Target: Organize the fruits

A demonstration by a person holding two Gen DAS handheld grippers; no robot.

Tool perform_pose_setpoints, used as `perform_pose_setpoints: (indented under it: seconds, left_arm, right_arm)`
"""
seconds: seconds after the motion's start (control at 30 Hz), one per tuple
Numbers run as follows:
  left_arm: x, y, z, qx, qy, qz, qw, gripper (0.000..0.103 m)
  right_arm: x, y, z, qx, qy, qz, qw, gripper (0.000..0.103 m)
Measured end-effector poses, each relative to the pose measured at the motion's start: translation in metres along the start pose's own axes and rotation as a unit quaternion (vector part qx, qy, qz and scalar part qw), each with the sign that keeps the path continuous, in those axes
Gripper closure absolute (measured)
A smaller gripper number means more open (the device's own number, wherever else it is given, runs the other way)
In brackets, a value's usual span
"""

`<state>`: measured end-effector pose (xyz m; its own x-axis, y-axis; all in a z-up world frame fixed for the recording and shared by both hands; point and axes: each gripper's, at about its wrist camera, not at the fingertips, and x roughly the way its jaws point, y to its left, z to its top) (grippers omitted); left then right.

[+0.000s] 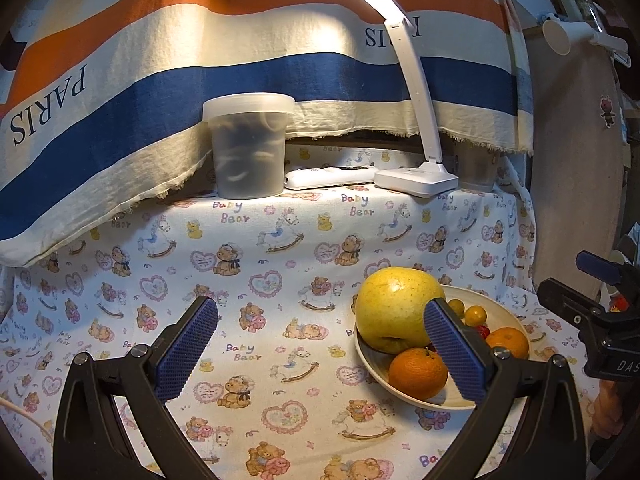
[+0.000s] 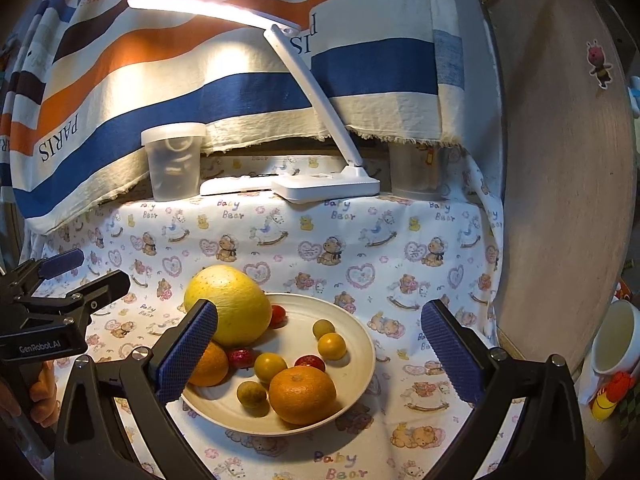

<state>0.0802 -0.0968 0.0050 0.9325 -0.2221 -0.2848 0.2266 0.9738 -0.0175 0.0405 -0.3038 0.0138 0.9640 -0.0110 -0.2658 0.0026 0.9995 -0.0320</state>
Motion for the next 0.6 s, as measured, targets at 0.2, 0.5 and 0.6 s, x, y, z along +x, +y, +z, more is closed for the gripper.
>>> perform_pose_setpoints:
  seconds: [0.2, 0.5, 0.6]
  left_arm:
    - [0.0002, -0.0004, 0.0, 0.002, 0.001, -0.001, 1.0, 0.0]
    - [0.0006, -0.0011, 0.0002, 0.002, 0.003, -0.004, 1.0, 0.0]
    - [0.0003, -0.0009, 0.0, 0.002, 0.003, -0.003, 1.0, 0.0]
  right_arm:
    - [0.0008, -0.0001, -0.0002, 0.003, 0.001, -0.001, 1.0, 0.001]
    - [0.001, -0.0006, -0.0005, 0.003, 0.001, -0.002, 1.0, 0.001]
    - [0.0013, -0.0007, -0.0004, 0.003, 0.002, -0.002, 1.0, 0.001]
